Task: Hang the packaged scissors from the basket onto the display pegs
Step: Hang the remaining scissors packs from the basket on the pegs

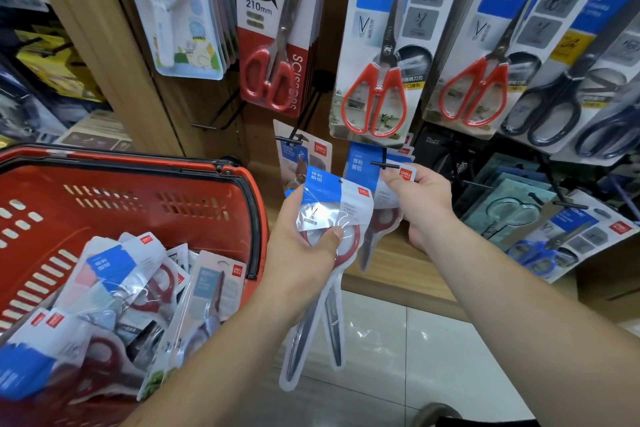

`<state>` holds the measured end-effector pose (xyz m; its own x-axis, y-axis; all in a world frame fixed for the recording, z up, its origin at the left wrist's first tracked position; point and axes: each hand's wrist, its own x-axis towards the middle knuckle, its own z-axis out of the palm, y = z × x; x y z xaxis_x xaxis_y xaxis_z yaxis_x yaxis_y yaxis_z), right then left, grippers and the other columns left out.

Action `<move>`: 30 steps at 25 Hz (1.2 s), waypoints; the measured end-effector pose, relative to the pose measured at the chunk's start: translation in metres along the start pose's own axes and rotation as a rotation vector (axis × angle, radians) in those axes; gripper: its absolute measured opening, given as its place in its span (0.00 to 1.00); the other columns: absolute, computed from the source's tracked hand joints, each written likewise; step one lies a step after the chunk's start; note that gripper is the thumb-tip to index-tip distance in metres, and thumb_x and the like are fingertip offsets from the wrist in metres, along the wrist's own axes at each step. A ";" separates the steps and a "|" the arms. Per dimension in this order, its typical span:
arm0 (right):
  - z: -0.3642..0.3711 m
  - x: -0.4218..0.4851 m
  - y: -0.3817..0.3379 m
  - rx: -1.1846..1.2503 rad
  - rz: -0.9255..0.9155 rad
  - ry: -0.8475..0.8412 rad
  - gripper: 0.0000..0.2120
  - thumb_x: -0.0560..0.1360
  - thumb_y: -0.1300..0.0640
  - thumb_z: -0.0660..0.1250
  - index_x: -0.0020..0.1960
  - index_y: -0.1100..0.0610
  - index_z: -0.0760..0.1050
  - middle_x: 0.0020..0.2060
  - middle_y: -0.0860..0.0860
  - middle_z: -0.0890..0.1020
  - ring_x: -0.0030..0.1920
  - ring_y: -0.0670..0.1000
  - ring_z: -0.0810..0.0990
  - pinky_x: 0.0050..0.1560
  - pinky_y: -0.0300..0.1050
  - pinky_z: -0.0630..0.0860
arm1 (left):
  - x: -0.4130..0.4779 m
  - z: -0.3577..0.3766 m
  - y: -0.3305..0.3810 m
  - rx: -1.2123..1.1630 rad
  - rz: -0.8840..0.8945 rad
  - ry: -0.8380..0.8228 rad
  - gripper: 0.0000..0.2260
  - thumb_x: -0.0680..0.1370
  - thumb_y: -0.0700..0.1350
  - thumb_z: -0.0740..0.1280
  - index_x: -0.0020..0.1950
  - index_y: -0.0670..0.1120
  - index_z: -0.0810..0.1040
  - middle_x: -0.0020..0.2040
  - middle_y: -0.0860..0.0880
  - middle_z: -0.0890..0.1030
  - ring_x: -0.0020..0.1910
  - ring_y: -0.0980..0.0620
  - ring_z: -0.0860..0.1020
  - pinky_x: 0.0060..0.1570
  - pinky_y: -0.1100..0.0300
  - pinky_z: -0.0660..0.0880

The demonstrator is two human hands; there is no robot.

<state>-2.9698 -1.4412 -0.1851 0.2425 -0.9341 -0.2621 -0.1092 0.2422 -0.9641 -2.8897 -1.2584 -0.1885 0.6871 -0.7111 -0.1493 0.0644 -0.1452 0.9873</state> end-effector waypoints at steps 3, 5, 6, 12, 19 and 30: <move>0.000 0.001 -0.002 -0.055 -0.019 0.001 0.03 0.79 0.58 0.75 0.47 0.52 0.84 0.44 0.50 0.88 0.48 0.51 0.88 0.44 0.49 0.83 | 0.001 -0.001 0.000 -0.002 0.014 -0.011 0.28 0.79 0.37 0.75 0.73 0.60 0.72 0.59 0.61 0.84 0.57 0.66 0.82 0.44 0.74 0.78; -0.005 0.003 -0.003 -0.069 -0.026 0.086 0.03 0.79 0.56 0.75 0.46 0.52 0.83 0.45 0.50 0.87 0.50 0.51 0.86 0.49 0.51 0.84 | 0.001 -0.002 0.000 -0.023 0.016 -0.025 0.29 0.79 0.37 0.75 0.75 0.59 0.72 0.61 0.59 0.84 0.59 0.61 0.83 0.46 0.71 0.79; -0.010 0.004 -0.003 -0.111 -0.046 0.157 0.04 0.79 0.54 0.75 0.48 0.53 0.82 0.46 0.50 0.86 0.51 0.51 0.86 0.51 0.52 0.84 | 0.001 -0.001 0.000 -0.031 0.016 -0.031 0.29 0.79 0.38 0.75 0.75 0.59 0.72 0.62 0.59 0.84 0.60 0.60 0.83 0.48 0.70 0.80; -0.012 -0.037 0.013 -0.050 0.224 -0.316 0.10 0.81 0.57 0.70 0.62 0.55 0.83 0.52 0.53 0.89 0.54 0.58 0.88 0.56 0.59 0.85 | 0.002 0.006 0.000 -0.042 0.061 -0.052 0.27 0.79 0.38 0.75 0.72 0.59 0.74 0.59 0.61 0.85 0.59 0.61 0.83 0.51 0.68 0.81; -0.029 -0.048 0.006 0.118 0.209 -0.567 0.14 0.79 0.67 0.70 0.64 0.63 0.82 0.56 0.62 0.87 0.48 0.57 0.86 0.51 0.54 0.85 | -0.001 0.000 0.002 -0.172 0.029 -0.228 0.26 0.80 0.35 0.72 0.74 0.56 0.74 0.64 0.53 0.85 0.64 0.51 0.83 0.63 0.51 0.80; -0.030 -0.032 0.002 0.008 0.035 -0.122 0.06 0.81 0.61 0.66 0.55 0.54 0.80 0.45 0.53 0.89 0.44 0.55 0.89 0.48 0.57 0.85 | -0.003 -0.001 -0.007 -0.023 0.033 0.030 0.25 0.79 0.41 0.75 0.71 0.60 0.74 0.61 0.60 0.84 0.60 0.60 0.83 0.59 0.58 0.81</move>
<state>-3.0072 -1.4186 -0.1768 0.3542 -0.8863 -0.2983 -0.1121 0.2764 -0.9545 -2.8909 -1.2547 -0.1947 0.7106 -0.6940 -0.1154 0.0581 -0.1057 0.9927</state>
